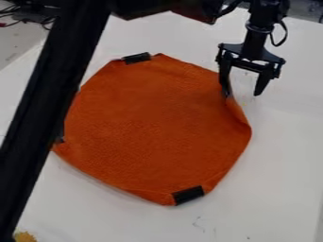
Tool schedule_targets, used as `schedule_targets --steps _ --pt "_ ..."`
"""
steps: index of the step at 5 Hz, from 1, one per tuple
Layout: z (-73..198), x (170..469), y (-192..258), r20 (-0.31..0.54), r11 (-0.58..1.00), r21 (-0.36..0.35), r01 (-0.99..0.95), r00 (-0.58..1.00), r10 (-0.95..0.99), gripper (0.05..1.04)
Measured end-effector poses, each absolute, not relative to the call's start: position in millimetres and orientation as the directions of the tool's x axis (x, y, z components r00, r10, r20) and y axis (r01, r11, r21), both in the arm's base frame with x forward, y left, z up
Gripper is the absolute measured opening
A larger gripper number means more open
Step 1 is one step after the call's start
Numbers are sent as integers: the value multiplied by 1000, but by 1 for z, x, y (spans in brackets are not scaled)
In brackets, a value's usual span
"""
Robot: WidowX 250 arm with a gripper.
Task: Unfold cloth to the top right
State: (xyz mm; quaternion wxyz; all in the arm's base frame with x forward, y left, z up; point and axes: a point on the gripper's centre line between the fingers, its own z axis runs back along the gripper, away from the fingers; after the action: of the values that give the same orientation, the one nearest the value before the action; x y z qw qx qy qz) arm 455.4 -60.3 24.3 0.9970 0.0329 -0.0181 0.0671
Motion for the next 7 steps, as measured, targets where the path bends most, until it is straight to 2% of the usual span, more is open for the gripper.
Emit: schedule_targets --steps 2,3,4,5,6,7 --pt "22 463 -83 73 983 -87 -160 983 167 1000" --pt "20 463 -89 68 979 -122 -162 983 172 1000" --pt "13 458 -92 76 985 -114 -128 988 137 1001" --pt "18 452 -95 129 999 -35 -26 991 30 1000" --pt "25 456 -100 187 999 -9 50 981 -47 1000" --pt "30 457 -103 190 998 -20 53 981 -48 1000"
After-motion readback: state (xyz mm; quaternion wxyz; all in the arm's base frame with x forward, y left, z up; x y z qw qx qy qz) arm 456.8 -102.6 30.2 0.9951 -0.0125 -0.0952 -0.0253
